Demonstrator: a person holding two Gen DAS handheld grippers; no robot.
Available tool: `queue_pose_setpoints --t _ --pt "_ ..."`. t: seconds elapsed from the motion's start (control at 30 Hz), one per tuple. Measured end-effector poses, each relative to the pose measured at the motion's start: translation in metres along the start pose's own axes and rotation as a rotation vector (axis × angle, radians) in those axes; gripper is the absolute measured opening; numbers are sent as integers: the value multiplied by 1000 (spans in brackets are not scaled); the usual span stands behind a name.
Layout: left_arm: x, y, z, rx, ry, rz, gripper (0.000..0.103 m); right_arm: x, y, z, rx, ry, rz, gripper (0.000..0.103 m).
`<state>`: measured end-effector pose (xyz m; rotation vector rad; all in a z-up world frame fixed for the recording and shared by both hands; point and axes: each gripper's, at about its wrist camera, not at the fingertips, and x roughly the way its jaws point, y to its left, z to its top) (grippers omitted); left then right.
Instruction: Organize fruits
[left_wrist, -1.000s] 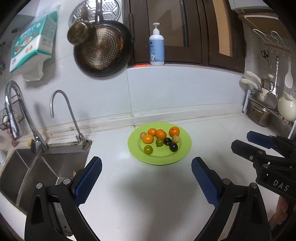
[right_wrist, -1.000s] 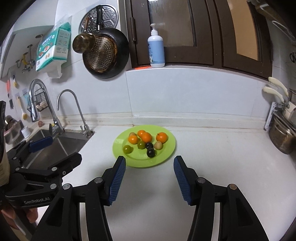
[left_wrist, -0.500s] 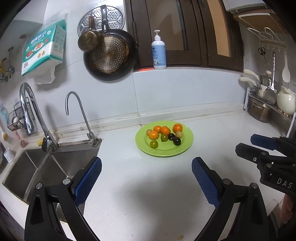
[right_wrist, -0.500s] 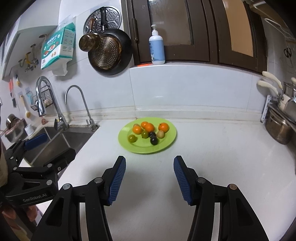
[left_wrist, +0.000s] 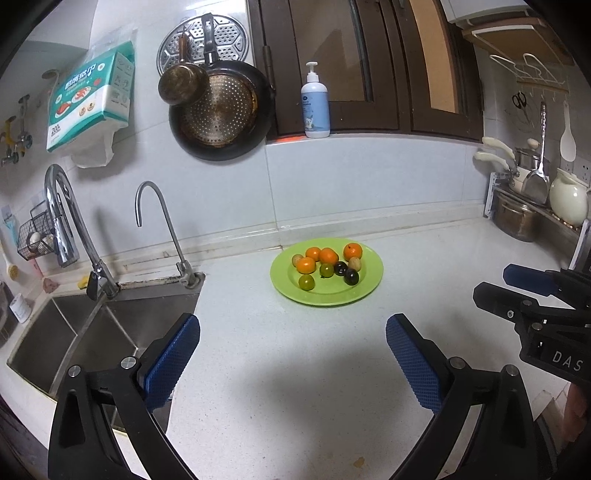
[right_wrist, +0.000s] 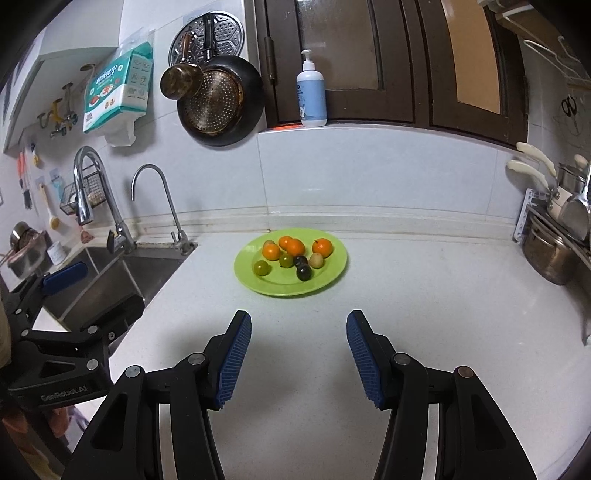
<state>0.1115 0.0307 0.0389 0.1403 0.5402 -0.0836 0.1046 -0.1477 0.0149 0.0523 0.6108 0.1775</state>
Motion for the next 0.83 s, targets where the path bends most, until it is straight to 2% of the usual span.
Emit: queue_pose_setpoints --t 0.83 --pt "2 -7 2 0 8 8 103 2 -10 -1 7 9 1 55"
